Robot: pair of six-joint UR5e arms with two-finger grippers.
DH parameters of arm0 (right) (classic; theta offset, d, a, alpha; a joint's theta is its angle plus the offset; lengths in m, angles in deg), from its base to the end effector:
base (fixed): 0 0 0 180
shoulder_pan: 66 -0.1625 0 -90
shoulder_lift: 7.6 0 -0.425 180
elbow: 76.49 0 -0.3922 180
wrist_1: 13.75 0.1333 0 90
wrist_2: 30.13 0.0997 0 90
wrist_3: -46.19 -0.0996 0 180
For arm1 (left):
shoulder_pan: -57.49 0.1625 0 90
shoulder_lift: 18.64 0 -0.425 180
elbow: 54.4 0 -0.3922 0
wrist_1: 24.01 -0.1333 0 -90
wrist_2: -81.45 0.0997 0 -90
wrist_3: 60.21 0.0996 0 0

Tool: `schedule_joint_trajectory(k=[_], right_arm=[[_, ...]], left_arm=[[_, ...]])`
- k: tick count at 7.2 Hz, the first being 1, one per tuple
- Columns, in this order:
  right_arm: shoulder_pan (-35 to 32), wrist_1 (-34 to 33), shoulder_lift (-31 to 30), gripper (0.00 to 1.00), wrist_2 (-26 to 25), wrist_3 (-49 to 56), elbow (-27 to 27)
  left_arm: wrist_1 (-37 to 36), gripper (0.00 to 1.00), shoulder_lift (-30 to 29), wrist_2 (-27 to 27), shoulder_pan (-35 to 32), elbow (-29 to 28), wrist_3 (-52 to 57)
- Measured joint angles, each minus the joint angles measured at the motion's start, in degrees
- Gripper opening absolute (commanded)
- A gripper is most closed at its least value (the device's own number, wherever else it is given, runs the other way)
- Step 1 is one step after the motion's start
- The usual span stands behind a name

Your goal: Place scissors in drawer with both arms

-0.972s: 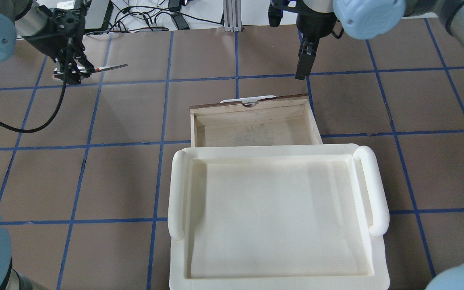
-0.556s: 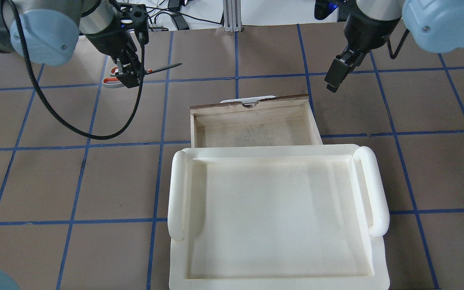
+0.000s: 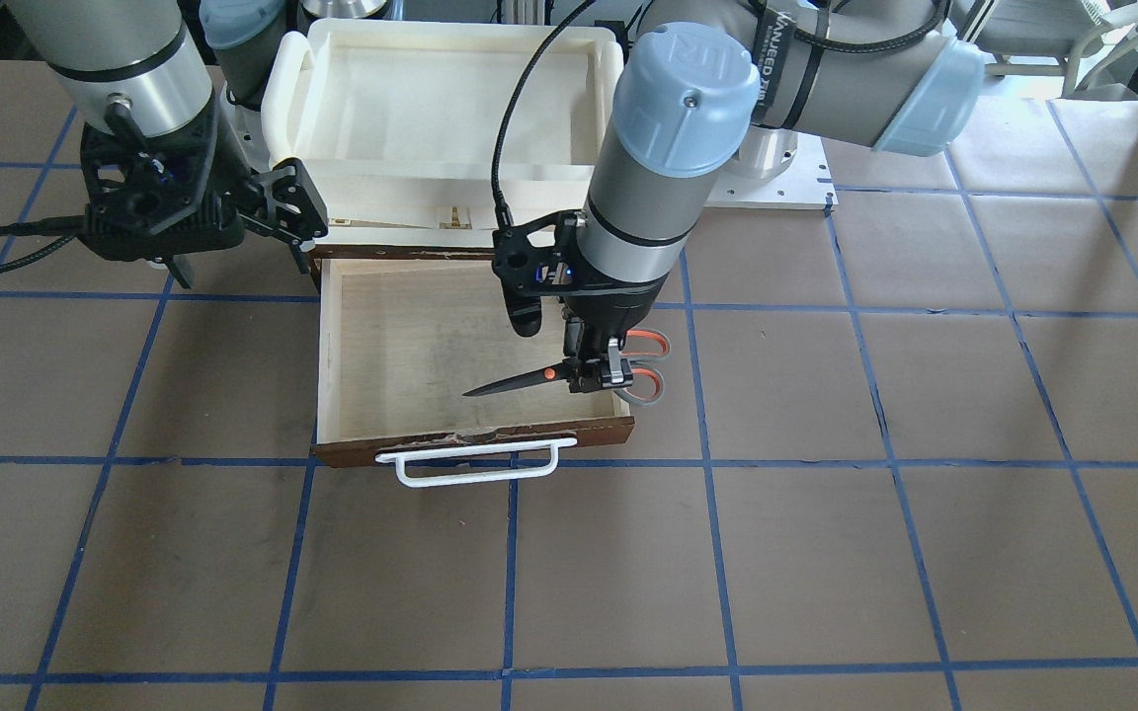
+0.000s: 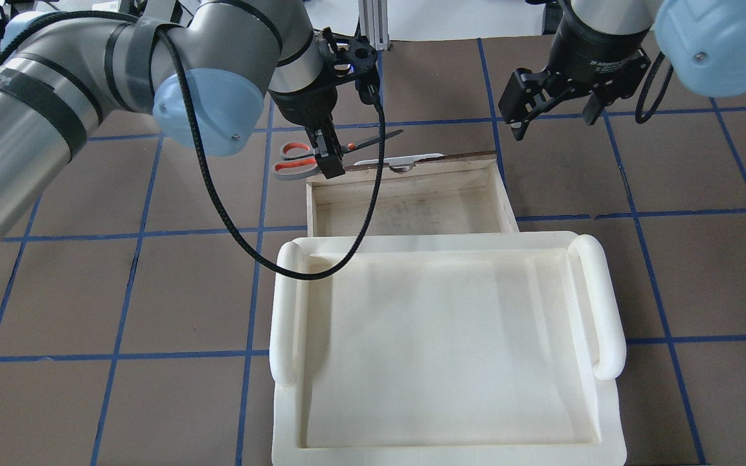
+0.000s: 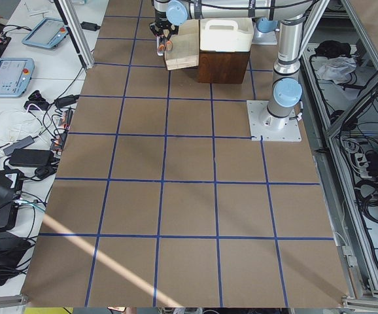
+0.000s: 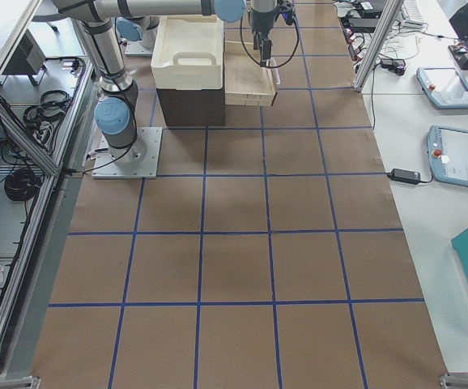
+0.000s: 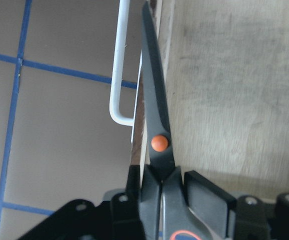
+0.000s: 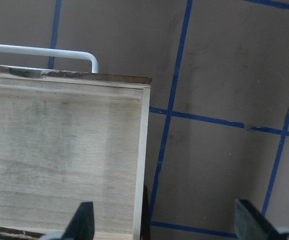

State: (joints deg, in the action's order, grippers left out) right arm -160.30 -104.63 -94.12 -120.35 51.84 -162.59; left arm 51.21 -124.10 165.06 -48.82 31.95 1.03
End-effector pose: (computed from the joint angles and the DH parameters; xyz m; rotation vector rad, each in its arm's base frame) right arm 0.1715 -0.5085 0.4923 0.2720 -3.1255 0.0355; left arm -0.3076 -0.5371 0.3982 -1.9168 -2.3791 0.1384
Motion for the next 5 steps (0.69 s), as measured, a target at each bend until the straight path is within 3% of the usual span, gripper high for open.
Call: schedule_joint_trajectory(k=[3,5], right_arm=[[-3.20,-0.21,1.12,1.00,-0.07,-4.06,0.20],[-2.92,-0.34,1.12,1.00,-0.23,-5.59,0.25]], left_arm=[[-4.58,0.09,1.36,0.21,-4.76,7.51,-7.04],[-6.63,0.09,0.95,0.26,-6.90,9.57,-9.72]])
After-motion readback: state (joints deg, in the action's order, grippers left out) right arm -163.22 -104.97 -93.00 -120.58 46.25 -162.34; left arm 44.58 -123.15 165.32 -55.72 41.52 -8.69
